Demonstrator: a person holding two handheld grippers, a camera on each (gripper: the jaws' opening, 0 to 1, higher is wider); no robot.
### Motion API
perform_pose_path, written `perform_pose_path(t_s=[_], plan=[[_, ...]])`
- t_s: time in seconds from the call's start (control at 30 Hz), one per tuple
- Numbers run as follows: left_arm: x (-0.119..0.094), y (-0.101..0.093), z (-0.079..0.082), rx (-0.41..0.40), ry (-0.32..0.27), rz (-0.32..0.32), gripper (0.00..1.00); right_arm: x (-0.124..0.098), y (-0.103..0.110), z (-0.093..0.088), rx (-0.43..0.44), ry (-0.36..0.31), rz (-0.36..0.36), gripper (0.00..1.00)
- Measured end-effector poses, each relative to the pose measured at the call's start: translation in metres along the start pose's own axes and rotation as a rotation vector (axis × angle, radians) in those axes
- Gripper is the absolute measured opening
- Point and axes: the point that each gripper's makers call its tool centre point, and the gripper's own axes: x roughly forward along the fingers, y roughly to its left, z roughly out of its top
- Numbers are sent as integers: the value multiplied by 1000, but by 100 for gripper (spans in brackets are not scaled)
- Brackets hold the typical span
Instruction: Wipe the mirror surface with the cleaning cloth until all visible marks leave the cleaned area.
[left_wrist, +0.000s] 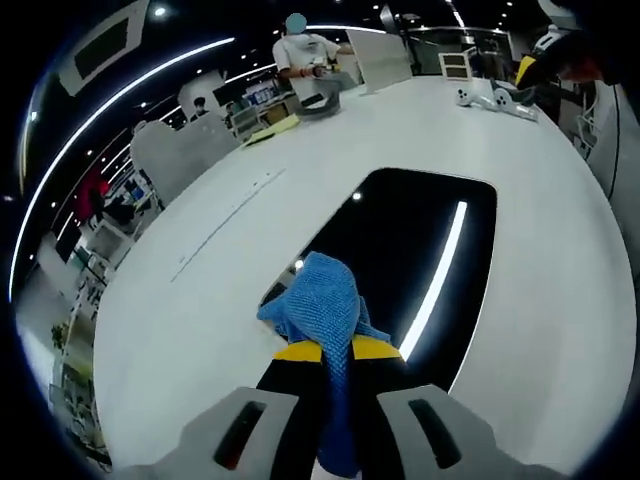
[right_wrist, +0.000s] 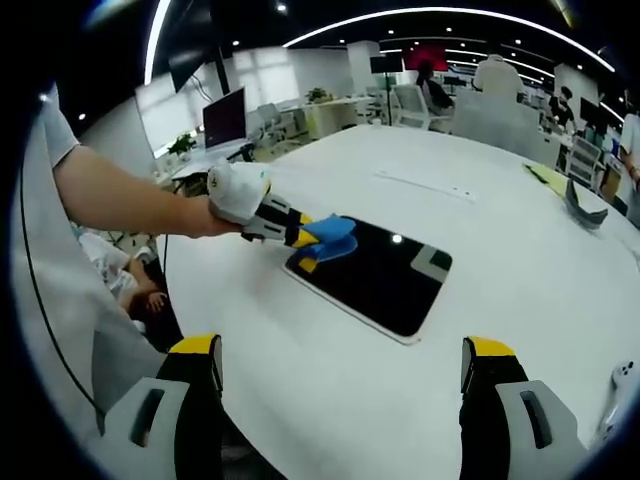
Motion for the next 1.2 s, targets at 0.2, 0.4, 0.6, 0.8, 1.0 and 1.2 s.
perform_pose_path(t_s=[0.2, 0.4, 0.6, 0.8, 1.0, 1.2], plan=[[-6, -2, -6, -51, 26, 0, 5, 0, 0, 2, -4, -3, 0, 100], [-8, -3, -9, -81, 16, -7, 5, 1, -1, 3, -1, -6, -1, 100], [-9, -4, -9, -87, 17, -13, 5, 1, -1, 5, -14, -1, 1, 100], [-9, -5, -9, -53, 16, -15, 4, -1, -4, 7, -12, -8, -3, 100], [-9, -9, -8, -51, 15, -25, 4, -3, -3, 7, -2, -17, -1, 100], [-10, -21, -4, -47, 8, -42, 4, -2, -2, 4, 0, -16, 2, 100]])
